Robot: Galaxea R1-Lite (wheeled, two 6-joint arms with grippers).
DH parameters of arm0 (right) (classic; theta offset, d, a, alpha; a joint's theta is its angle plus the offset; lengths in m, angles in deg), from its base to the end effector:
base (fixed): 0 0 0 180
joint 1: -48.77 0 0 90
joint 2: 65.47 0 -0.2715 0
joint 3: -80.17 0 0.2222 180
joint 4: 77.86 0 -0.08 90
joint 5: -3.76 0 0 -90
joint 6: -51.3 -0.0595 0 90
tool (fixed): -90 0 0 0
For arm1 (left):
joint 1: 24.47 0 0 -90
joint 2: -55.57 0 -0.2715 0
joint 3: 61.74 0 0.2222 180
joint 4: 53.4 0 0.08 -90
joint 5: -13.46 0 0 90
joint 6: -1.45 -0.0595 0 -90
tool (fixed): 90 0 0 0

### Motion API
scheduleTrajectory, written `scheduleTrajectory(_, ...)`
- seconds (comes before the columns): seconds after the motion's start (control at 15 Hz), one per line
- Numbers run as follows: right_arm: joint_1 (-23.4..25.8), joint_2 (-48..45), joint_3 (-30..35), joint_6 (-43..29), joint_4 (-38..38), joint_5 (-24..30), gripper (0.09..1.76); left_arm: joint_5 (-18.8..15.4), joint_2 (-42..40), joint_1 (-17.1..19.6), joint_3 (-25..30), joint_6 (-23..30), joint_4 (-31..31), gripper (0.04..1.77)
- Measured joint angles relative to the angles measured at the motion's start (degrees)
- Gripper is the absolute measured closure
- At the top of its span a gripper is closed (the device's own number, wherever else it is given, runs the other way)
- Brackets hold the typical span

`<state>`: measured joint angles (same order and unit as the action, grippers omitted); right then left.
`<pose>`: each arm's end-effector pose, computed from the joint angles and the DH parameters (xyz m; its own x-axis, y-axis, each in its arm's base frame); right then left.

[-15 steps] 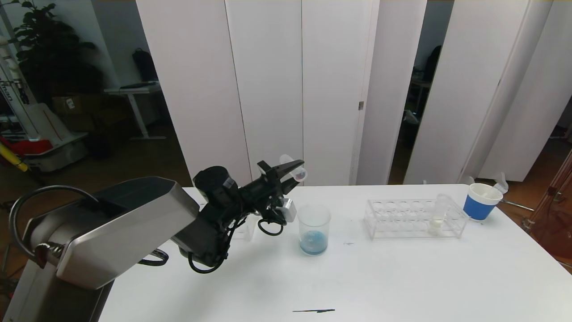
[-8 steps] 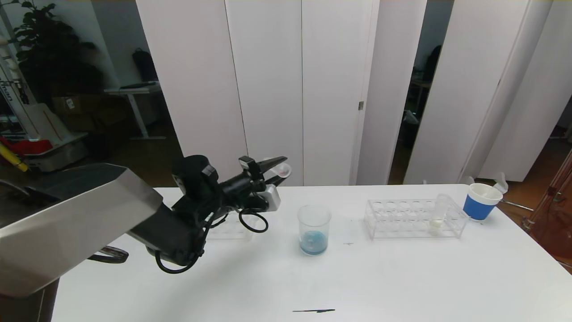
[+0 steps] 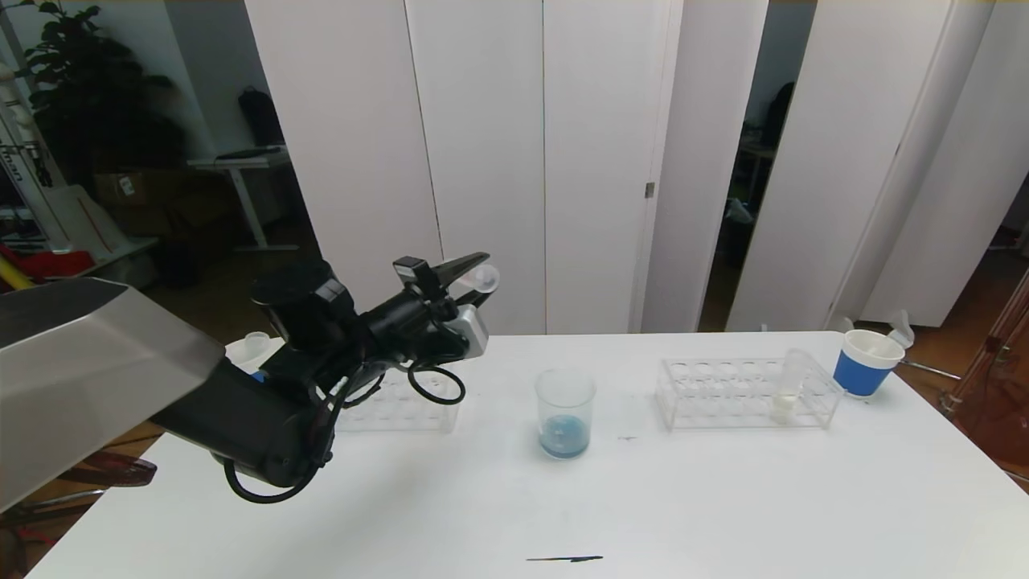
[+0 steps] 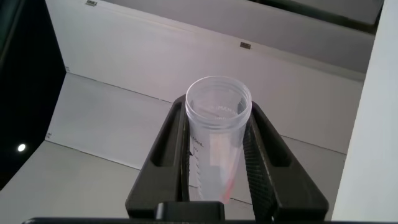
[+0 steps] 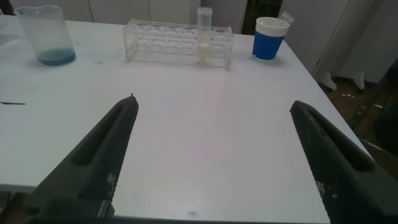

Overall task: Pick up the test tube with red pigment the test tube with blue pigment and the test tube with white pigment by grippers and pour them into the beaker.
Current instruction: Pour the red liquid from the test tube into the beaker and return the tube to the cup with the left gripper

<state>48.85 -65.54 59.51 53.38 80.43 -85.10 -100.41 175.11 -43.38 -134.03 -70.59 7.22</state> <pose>0.0758 0.0011 0.0759 0.9997 0.0185 -0.0171 -0.0191 0.9992 -0.0359 0.3852 -0.1574 0.1041 0.7105 -0.6712 0.2115 -0.0019 0.2987 0.9543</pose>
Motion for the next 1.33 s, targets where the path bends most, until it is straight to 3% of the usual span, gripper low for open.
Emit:
scheduleTrajectory(0.27, 0.0, 0.0, 0.0, 0.0, 0.0, 0.0, 0.1, 1.5, -0.8, -1.2, 0.6, 0.5, -2.8, 1.21)
scheduleTrajectory(0.47, 0.0, 0.0, 0.0, 0.0, 0.0, 0.0, 0.1, 1.8, -3.7, -1.5, 0.5, 2.0, -16.6, 1.21)
scheduleTrajectory(0.53, 0.0, 0.0, 0.0, 0.0, 0.0, 0.0, 0.1, 2.0, -5.1, -1.6, 0.4, 6.8, -21.4, 1.21)
scheduleTrajectory(0.73, 0.0, 0.0, 0.0, 0.0, 0.0, 0.0, 0.1, 6.8, -10.4, -4.1, -2.4, 31.9, -36.6, 1.21)
scheduleTrajectory(0.87, 0.0, 0.0, 0.0, 0.0, 0.0, 0.0, 0.1, 8.7, -13.9, -5.4, -3.6, 43.4, -39.1, 1.21)
scheduleTrajectory(1.07, 0.0, 0.0, 0.0, 0.0, 0.0, 0.0, 0.1, 9.8, -17.5, -5.8, -4.2, 64.9, -40.5, 1.21)
scheduleTrajectory(1.2, 0.0, 0.0, 0.0, 0.0, 0.0, 0.0, 0.1, 10.9, -19.6, -4.5, -4.3, 73.4, -41.0, 1.21)
scheduleTrajectory(1.33, 0.0, 0.0, 0.0, 0.0, 0.0, 0.0, 0.1, 17.7, -21.4, -3.4, -4.2, 80.0, -42.6, 1.21)
